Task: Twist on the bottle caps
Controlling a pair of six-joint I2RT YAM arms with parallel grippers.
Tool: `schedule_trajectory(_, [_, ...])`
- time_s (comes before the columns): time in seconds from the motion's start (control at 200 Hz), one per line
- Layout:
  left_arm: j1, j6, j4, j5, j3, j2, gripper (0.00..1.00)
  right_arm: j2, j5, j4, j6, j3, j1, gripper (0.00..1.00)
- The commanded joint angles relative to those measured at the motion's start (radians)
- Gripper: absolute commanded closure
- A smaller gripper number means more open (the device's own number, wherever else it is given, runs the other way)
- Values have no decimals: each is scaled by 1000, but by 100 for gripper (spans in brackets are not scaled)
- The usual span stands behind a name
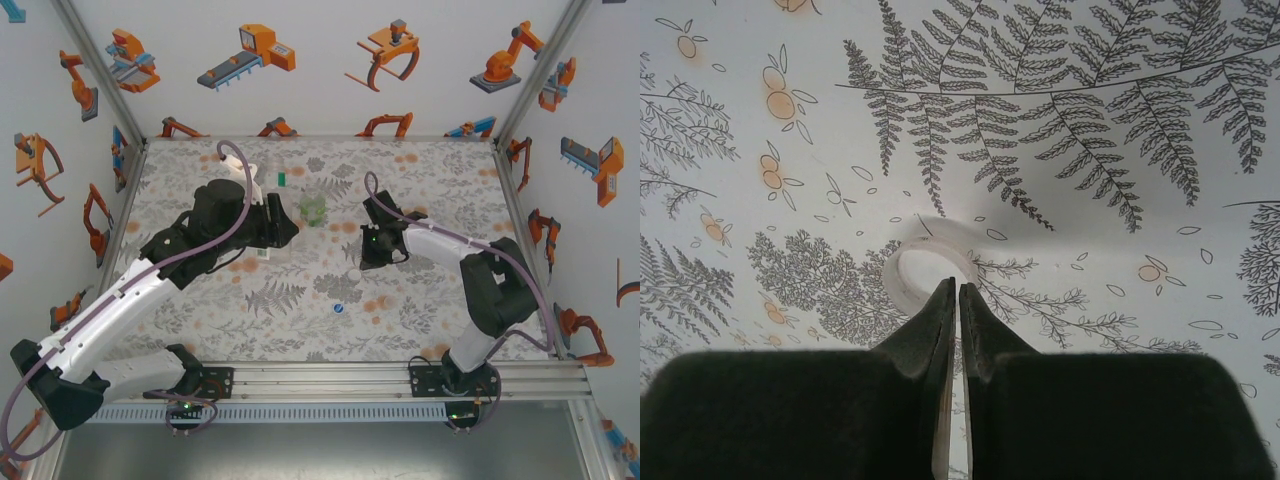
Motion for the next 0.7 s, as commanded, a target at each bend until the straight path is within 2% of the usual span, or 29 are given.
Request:
schedule_trajectory(0.0, [4,11,20,-2,15,2,100,13,-13,5,-6,-10,-5,90])
schedule_trajectory(0.115, [5,12,21,-3,22,6,100,5,-24,0,-2,-5,-4,90])
schedule_trajectory(0.34, [6,8,26,-5,26,16,100,-23,7,-43,-4,13,12,67])
schedule_trajectory(0.691, [8,5,19,0,31,23,100,4,92,-99,-21,75,76,54])
